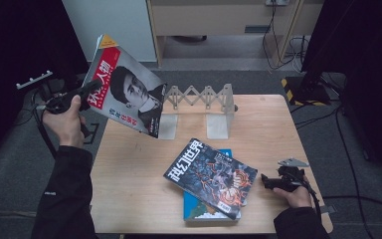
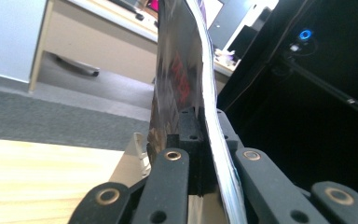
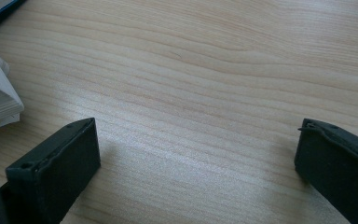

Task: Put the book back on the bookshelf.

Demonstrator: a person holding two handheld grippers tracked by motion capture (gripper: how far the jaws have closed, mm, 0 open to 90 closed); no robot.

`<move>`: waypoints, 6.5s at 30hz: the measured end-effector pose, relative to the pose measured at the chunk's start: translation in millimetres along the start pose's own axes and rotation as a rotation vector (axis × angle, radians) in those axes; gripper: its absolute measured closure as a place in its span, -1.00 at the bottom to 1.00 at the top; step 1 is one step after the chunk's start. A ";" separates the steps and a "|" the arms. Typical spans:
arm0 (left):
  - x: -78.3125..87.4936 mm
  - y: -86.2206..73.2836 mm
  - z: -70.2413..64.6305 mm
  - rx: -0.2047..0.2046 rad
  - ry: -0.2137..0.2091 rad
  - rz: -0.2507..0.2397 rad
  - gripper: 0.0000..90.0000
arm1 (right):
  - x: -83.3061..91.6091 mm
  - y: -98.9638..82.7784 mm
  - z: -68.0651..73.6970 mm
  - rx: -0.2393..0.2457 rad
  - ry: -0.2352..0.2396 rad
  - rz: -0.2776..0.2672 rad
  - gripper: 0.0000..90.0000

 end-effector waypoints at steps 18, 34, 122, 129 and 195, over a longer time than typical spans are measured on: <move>-38.4 -25.4 4.5 -0.054 0.091 0.061 0.91 | -0.1 0.0 0.3 -0.005 -0.002 0.000 -0.99; -61.9 -44.5 -8.8 -0.150 0.177 0.099 0.91 | -0.2 0.1 0.3 -0.007 -0.004 -0.002 -0.99; -115.2 -90.4 -25.7 -0.461 0.471 0.099 0.78 | -0.4 0.3 0.6 -0.009 -0.004 -0.001 -0.99; -109.9 -87.8 -24.4 -0.447 0.442 0.078 0.59 | -0.4 0.3 0.5 -0.006 -0.005 -0.001 -0.99; -4.3 -179.1 -6.3 -0.343 0.130 0.120 -0.23 | 7.9 3.4 -0.1 -0.039 0.002 0.006 -0.61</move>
Point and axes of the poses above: each handheld gripper's, and its own axes: x roughly backward along the jaws, y roughly out of its top, z roughly to its left, the point moved 9 cm from there along -x, roughly forward along the jaws, and after that the axes turned 8 degrees about y, right-handed, at the moved point
